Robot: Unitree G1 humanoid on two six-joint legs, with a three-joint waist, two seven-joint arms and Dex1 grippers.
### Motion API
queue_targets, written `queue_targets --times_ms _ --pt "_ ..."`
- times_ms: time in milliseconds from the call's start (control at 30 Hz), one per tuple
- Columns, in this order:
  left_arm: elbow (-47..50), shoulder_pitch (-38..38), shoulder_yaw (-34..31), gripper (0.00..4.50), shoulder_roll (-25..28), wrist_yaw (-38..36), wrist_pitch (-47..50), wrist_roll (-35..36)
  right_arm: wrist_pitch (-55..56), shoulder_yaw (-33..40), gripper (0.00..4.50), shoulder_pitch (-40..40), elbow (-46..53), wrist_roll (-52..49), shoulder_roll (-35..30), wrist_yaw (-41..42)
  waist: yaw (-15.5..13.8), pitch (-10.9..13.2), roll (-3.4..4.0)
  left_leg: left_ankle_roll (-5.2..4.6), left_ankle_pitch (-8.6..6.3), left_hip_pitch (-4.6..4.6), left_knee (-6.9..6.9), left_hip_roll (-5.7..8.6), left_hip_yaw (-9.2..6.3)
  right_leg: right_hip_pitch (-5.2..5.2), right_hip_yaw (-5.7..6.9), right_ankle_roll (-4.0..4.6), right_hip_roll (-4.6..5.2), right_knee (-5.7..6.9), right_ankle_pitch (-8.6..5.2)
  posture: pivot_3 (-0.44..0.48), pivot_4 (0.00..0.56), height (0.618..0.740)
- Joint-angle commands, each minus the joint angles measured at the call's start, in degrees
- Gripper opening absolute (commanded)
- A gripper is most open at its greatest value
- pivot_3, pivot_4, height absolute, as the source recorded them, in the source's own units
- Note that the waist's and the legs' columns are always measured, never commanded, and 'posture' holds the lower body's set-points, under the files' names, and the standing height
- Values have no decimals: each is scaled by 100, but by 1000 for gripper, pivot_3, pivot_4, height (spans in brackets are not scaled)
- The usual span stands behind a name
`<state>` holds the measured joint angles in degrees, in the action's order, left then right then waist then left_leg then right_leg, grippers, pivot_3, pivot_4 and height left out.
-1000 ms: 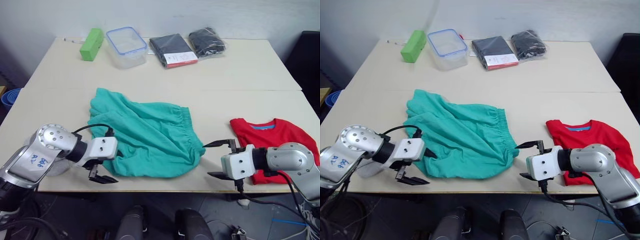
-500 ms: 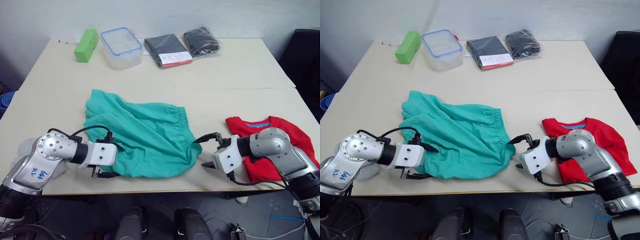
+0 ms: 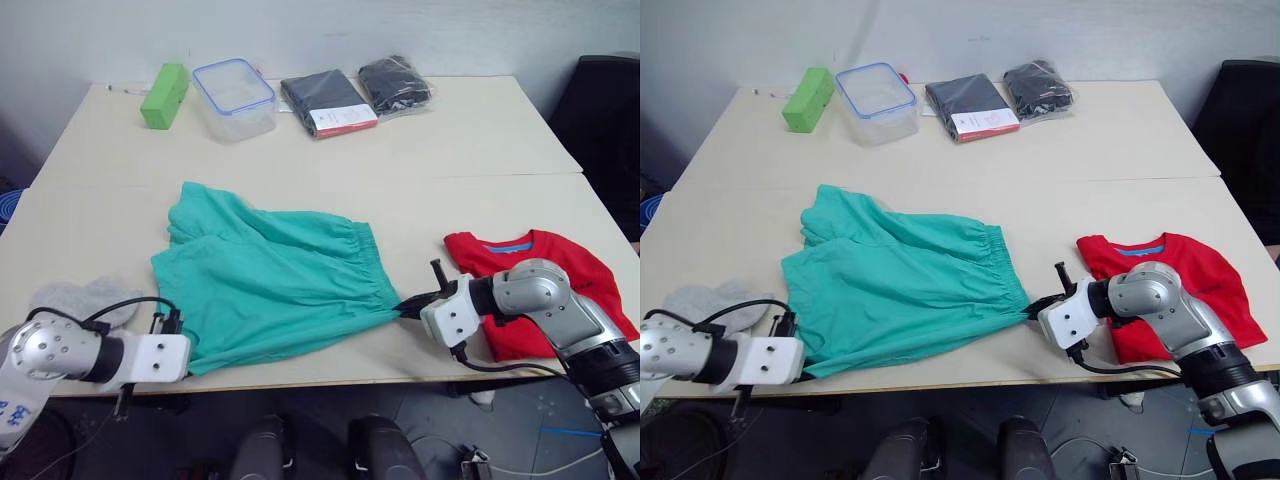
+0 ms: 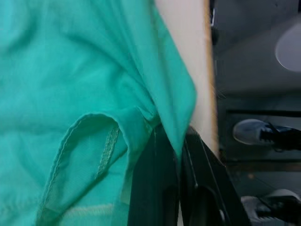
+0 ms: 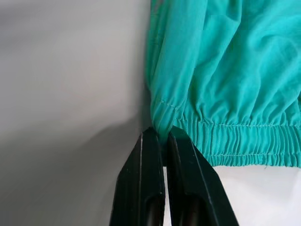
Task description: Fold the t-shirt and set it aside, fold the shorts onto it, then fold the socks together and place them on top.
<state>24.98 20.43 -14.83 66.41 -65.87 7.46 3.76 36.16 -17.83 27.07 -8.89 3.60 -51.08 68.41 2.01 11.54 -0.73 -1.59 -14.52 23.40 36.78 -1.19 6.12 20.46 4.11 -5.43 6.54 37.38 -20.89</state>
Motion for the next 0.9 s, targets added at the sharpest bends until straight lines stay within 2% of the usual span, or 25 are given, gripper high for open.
queue_targets --times_ms 33,200,333,467,533,567,633,733,767,833,900 --pt "-24 551 -586 3 -45 -108 289 -181 -370 288 16 -253 384 -552 -638 518 -14 1 1 0 -1 -1 -2 -1 0 0 1 0 0 -1 0 0 150 740" --pt "164 787 -717 3 -354 -144 504 328 -1710 450 16 -825 1613 -1885 -1091 968 -55 1 1 -26 -20 1 -1 -1 -6 -5 4 1 4 -6 0 0 150 740" --pt "-2 716 -548 3 -407 -267 411 490 -2916 523 16 -994 2248 -2587 -1084 989 -33 0 1 -28 -32 -1 -2 -6 -11 -5 6 6 5 -10 -3 0 150 740" --pt "-427 189 -306 3 -278 -544 240 679 -3990 670 16 -758 2383 -3085 -907 917 -34 1 2 -2 -46 -2 -7 -10 -9 0 11 14 5 -9 -7 0 150 740" --pt "-742 -529 -55 3 -185 -791 274 916 -4213 654 16 -348 2018 -2882 -664 783 -32 1 3 0 -46 0 -7 -11 -9 3 13 15 5 -10 -7 0 150 740" --pt "-1037 -1170 154 3 -215 -768 260 915 -4188 643 16 -31 1704 -2641 -466 595 -39 2 4 1 -46 -2 -7 -10 -8 1 13 15 5 -9 -7 0 150 740" --pt "-2111 -3260 705 3 -629 -152 -38 425 -3990 753 16 867 850 -2158 83 -44 -78 9 14 10 -42 -7 -1 -10 -12 -1 24 19 5 -8 -4 0 150 740" --pt "-4314 -6859 1191 3 -1724 1815 -397 -554 -3704 1096 16 2264 -467 -1633 727 -1104 -190 9 -14 34 13 32 23 -4 -24 24 51 17 0 19 23 0 150 740" --pt "-4931 -7850 1192 3 -1997 2421 -576 -724 -3426 1194 16 2707 -919 -1357 843 -1554 -212 9 -35 15 39 83 40 -4 -24 76 55 14 -3 44 28 0 150 740" --pt "-5908 -9315 1112 3 -2189 3586 -1440 -1048 -2244 1248 16 3586 -1806 -280 803 -3027 -197 4 -51 3 69 184 61 7 -18 164 92 -11 -4 83 44 0 150 740" --pt "-6499 -10142 1080 3 -2066 4441 -2396 -1354 -939 1190 16 4248 -2357 891 508 -4525 -111 6 -51 -19 68 236 48 39 18 244 131 -22 21 91 53 0 150 740"
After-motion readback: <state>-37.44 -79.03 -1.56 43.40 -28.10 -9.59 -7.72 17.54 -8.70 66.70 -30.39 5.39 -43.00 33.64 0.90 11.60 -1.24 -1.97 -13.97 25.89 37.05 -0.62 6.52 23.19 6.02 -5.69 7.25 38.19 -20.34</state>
